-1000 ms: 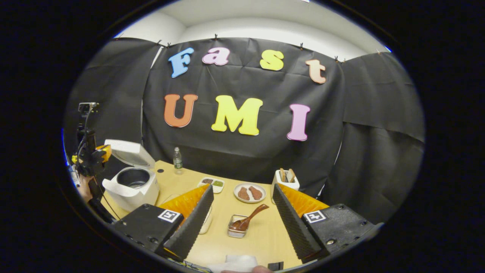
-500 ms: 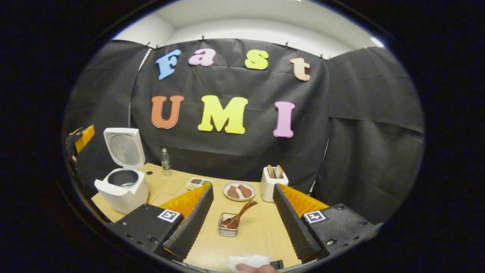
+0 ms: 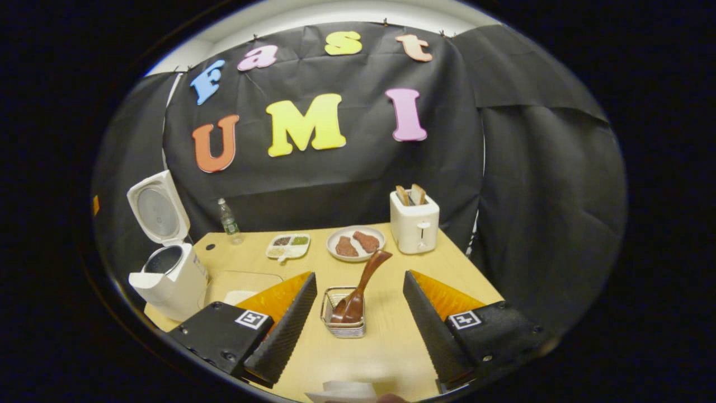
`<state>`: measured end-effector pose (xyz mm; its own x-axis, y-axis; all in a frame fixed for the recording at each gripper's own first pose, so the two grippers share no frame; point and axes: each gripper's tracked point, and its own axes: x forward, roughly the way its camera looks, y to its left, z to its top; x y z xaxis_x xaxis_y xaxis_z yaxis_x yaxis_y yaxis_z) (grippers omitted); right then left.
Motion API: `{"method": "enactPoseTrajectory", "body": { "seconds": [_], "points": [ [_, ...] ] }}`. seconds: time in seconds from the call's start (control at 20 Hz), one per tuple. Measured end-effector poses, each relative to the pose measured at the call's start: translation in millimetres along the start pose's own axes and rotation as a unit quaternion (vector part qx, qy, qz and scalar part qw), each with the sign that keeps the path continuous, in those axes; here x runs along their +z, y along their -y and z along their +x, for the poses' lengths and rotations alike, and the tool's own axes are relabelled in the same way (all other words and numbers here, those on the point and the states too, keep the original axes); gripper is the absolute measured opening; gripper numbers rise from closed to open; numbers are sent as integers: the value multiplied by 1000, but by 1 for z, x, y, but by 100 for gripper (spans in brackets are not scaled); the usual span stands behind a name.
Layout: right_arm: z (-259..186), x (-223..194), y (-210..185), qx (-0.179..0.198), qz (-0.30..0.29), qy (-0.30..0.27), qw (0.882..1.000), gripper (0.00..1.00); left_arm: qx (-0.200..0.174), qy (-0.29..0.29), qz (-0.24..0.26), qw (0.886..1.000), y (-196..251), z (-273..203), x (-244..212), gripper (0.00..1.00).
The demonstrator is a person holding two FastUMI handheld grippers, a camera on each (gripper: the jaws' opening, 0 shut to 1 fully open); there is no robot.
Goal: Close the left gripper, press the button to open the rice cooker; take a wooden spoon from the chopstick holder with the right hand, scoop a spoonful of rice and pour it into the rice cooker, then put the wooden spoon back into the chopstick holder.
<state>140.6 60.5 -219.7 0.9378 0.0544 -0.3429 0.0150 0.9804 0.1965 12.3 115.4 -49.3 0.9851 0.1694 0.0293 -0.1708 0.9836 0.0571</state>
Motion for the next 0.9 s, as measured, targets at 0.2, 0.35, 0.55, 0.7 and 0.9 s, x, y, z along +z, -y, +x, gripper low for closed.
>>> {"method": "enactPoseTrajectory", "body": {
  "seconds": [0.2,0.35,0.55,0.7,0.9],
  "points": [
    [65,-29,12,-7,53,-33,998,98,-1,-7,-5,1000,7,-2,-2,95],
    [108,-36,12,-8,63,-38,997,98,-1,-17,-2,1000,11,0,-5,95],
    [158,-44,8,8,79,-50,996,98,-2,-29,7,1000,17,5,-10,95],
    [184,-47,6,15,98,-56,993,96,-2,-33,15,999,18,9,-13,95],
    [199,-43,7,19,94,-60,994,84,-3,-40,26,999,22,12,-18,95]
  ]
}}
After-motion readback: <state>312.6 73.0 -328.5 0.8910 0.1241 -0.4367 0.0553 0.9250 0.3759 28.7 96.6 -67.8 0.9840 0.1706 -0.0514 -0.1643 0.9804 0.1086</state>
